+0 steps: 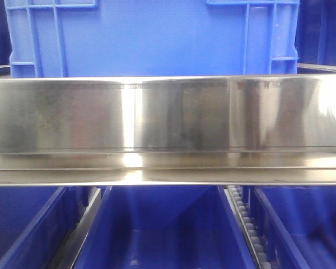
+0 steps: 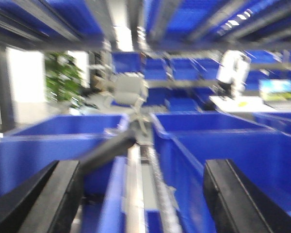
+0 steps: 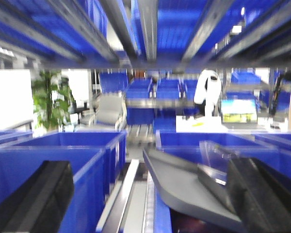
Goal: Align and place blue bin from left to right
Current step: 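Close both grippers on opposite side walls of the blue bin, then lift the blue bin with both grippers and pull it off the shelf, then back the base away from the rack and turn while holding the bin, then drive across the floor past the red table carrying the bin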
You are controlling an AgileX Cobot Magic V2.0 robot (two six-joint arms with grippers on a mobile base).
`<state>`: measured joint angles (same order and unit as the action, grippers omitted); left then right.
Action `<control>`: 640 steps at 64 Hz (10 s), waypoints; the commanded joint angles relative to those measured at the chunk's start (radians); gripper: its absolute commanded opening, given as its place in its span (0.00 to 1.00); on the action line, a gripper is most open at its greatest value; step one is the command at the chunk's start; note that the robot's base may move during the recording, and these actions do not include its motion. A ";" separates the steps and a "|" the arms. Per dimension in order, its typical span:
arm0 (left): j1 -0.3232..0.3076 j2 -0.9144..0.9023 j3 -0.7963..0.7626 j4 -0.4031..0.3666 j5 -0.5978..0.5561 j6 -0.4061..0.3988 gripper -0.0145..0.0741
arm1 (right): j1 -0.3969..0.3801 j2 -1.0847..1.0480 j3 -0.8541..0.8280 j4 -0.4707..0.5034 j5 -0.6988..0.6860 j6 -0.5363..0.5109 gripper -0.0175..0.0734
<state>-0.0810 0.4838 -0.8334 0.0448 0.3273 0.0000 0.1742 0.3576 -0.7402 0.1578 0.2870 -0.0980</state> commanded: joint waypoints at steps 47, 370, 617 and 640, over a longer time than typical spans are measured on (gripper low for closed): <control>-0.261 0.818 -0.857 -0.016 0.503 -0.013 0.77 | 0.288 0.860 -0.899 -0.060 0.562 -0.056 0.82; -0.154 1.309 -1.572 -0.109 0.894 -0.142 0.04 | 0.288 1.541 -1.781 -0.005 0.934 0.138 0.02; -0.154 1.309 -1.572 -0.099 0.894 -0.142 0.04 | 0.288 1.541 -1.781 -0.005 0.934 0.138 0.02; -0.154 1.309 -1.572 -0.099 0.894 -0.142 0.04 | 0.288 1.541 -1.781 -0.005 0.934 0.138 0.02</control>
<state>-0.2296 1.8126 -2.3890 -0.0281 1.2974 -0.1577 0.4608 1.9224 -2.5036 0.1199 1.3168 0.0676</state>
